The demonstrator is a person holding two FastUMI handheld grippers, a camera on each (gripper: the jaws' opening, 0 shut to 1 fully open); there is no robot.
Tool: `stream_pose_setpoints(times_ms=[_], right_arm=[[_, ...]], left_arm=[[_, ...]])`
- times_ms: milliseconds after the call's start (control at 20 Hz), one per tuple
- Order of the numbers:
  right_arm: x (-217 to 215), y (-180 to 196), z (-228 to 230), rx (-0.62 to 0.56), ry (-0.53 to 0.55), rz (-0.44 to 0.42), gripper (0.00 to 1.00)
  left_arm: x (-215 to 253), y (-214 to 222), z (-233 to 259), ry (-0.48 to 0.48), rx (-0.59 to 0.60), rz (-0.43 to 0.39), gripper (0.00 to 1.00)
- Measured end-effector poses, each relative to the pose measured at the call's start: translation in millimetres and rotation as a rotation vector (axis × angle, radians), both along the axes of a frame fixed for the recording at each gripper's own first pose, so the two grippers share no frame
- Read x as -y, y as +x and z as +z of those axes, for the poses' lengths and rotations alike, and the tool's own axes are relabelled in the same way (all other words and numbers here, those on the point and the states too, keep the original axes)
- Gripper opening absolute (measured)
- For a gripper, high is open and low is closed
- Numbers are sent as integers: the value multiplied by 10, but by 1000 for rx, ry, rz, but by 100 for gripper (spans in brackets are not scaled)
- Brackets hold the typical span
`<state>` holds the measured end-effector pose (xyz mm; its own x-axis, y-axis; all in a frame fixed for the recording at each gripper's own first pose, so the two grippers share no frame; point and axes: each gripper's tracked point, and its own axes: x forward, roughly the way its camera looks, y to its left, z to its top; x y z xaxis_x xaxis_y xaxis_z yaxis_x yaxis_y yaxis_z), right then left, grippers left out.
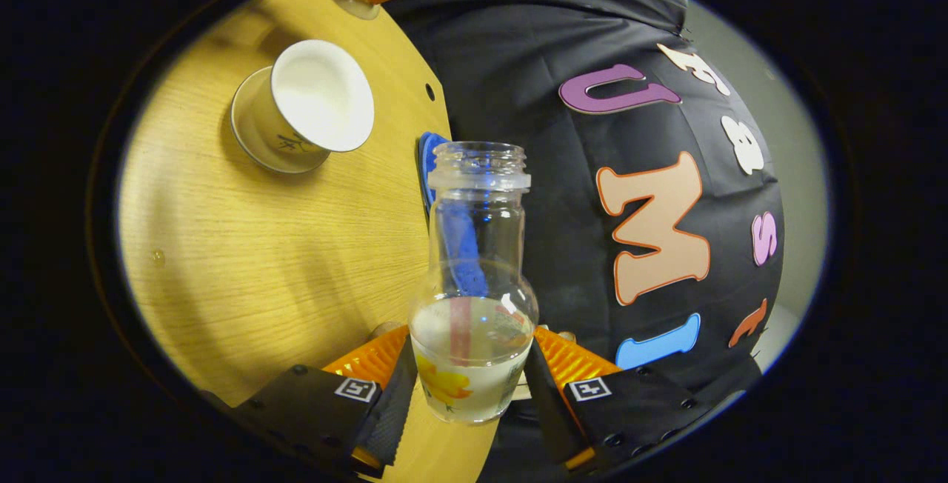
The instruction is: Open the teacup lid with one hand, grasp the water bottle and pour water into the teacup with the other hand; after pouring, place the water bottle on the coaster and then close the teacup lid.
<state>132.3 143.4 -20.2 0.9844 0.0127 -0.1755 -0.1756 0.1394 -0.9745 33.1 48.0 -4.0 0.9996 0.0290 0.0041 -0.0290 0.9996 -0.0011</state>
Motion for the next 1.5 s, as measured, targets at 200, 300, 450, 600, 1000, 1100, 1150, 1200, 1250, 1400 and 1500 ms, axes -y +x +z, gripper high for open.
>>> stream_pose_setpoints(times_ms=[200, 300, 450, 600, 1000, 1100, 1150, 1200, 1250, 1400, 1500], right_arm=[[-125, 32, 60, 33, -96, 36, 78], [-160, 40, 89, 55, -150, 49, 78], [-191, 57, 113, 82, -216, 70, 77], [-240, 51, 115, 96, -255, 82, 77], [-404, -29, 127, 151, -397, 160, 77], [-423, -33, 153, 163, -421, 168, 79], [-456, -43, 177, 179, -442, 177, 77], [-484, -12, 208, 191, -454, 183, 78], [-502, -22, 215, 196, -461, 188, 78], [-545, -15, 291, 231, -494, 203, 78], [-599, -37, 361, 253, -509, 215, 78]], left_arm=[[5, 3, -3, 0, 0, 0, 27], [-10, 5, 2, 0, 0, -1, 27], [-5, 6, -8, 0, -1, -1, 27], [-10, 7, -3, 0, -1, -1, 27], [-19, 5, 1, 0, -1, 2, 27], [-20, 1, 5, 0, -1, 2, 27], [-19, 2, -7, 0, -2, 2, 27], [-20, 0, 1, 0, -1, 2, 27], [-21, -5, -1, 0, -2, 2, 27], [-21, -4, 5, 0, -2, 2, 27], [-22, -4, 1, 0, -2, 1, 27]])
